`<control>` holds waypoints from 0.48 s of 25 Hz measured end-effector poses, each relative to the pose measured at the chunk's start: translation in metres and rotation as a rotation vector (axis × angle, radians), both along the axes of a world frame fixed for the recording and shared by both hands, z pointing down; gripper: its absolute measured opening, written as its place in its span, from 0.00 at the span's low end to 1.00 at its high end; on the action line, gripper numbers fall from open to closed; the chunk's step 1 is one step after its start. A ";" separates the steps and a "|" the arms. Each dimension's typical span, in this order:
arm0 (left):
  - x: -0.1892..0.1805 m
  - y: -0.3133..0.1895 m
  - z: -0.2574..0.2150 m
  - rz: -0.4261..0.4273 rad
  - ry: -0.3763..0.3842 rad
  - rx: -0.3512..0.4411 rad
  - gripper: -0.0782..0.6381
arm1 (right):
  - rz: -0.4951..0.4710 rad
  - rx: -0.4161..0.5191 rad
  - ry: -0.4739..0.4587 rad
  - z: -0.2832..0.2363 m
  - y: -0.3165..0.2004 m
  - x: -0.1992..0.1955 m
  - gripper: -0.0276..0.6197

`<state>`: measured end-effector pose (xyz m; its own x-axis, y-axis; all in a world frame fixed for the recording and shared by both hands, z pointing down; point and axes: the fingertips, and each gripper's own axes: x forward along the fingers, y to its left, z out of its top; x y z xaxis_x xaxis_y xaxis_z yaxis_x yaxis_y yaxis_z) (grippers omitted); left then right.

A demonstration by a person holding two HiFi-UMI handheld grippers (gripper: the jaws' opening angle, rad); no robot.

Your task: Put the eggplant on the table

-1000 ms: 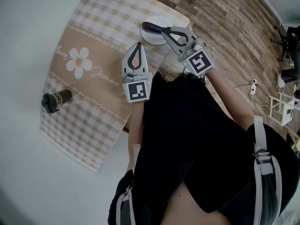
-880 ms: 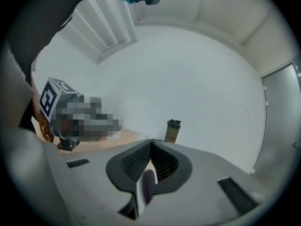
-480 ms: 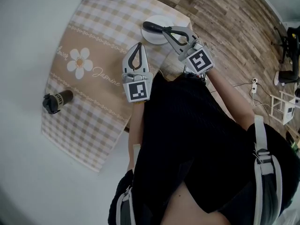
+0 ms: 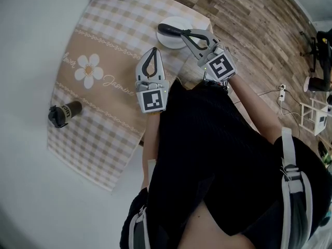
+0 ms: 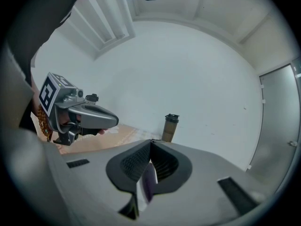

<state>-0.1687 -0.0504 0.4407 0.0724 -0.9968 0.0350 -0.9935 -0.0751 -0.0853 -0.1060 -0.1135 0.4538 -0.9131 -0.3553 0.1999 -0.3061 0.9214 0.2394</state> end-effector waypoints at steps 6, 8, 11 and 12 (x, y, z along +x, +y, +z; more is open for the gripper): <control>-0.003 -0.001 0.003 -0.001 0.013 -0.010 0.09 | 0.017 -0.023 0.004 0.004 -0.003 -0.001 0.05; -0.004 -0.001 0.004 -0.001 0.015 -0.010 0.09 | 0.017 -0.030 0.003 0.005 -0.003 -0.001 0.05; -0.006 0.000 0.005 0.000 0.015 -0.014 0.09 | 0.020 -0.038 0.007 0.009 -0.004 -0.002 0.05; -0.007 0.000 0.006 0.000 0.015 -0.015 0.09 | 0.022 -0.040 0.010 0.010 -0.004 -0.003 0.05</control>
